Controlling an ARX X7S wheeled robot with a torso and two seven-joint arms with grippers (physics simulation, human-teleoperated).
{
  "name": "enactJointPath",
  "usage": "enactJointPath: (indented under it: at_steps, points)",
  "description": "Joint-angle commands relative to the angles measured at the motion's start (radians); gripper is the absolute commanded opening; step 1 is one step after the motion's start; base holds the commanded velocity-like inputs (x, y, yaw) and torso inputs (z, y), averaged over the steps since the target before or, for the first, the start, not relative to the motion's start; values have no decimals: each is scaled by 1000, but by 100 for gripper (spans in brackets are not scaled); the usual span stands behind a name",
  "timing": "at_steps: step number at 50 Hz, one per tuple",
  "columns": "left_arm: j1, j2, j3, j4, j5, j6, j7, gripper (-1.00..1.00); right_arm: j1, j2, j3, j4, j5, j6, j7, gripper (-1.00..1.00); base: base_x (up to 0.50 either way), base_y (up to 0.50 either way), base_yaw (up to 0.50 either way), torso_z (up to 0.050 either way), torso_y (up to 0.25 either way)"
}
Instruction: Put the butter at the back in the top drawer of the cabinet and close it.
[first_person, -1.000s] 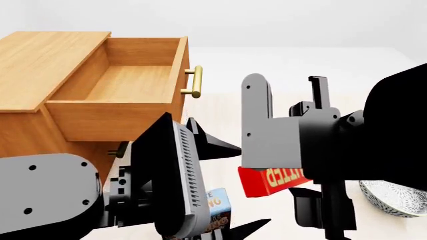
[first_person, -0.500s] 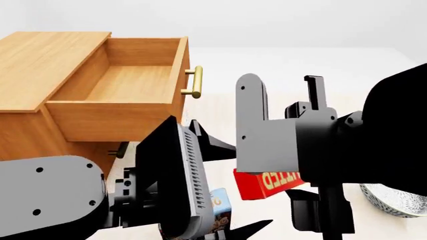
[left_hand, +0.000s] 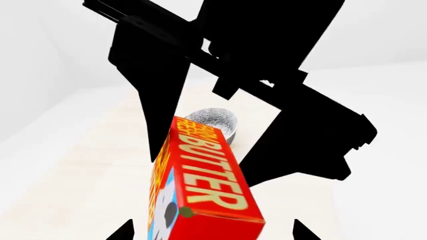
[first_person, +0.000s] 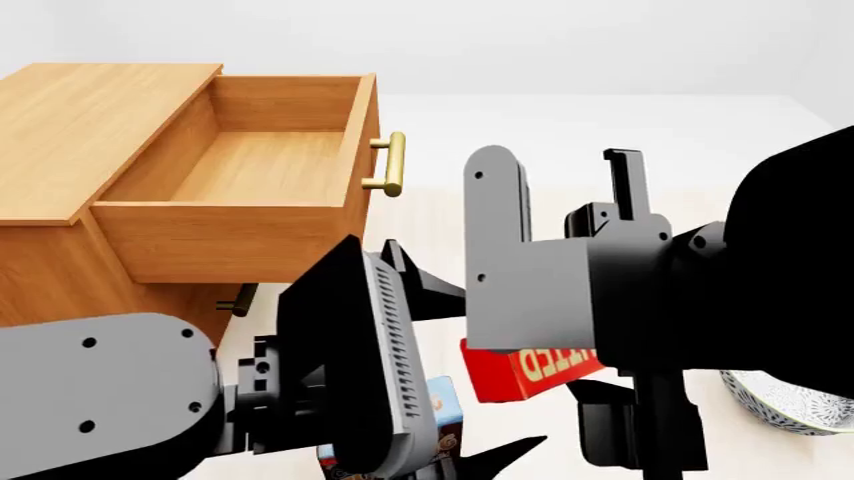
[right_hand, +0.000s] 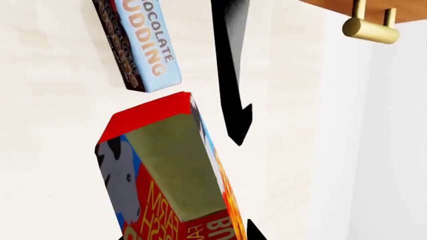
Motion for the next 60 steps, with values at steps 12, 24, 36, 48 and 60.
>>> enactJointPath:
  at_steps: [12,24,36,48,60]
  points:
    - [3,0,18,-4,19,15,8,100,15,-3,16,5,-46,1,16,-100,0,0,0,1,0]
    - [12,-1,21,5,25,27,-1,-100,10,-6,10,5,-41,-5,26,-100,0,0,0,0,1]
    - [20,0,5,21,23,49,-31,-100,9,-10,12,5,-32,-8,34,-100,0,0,0,1,0]
    - [19,0,0,18,22,60,-43,-100,10,-11,11,5,-28,-5,35,-100,0,0,0,0,0]
    - [23,-1,-21,0,6,81,-50,-100,19,-14,8,15,-18,5,39,100,0,0,0,1,0]
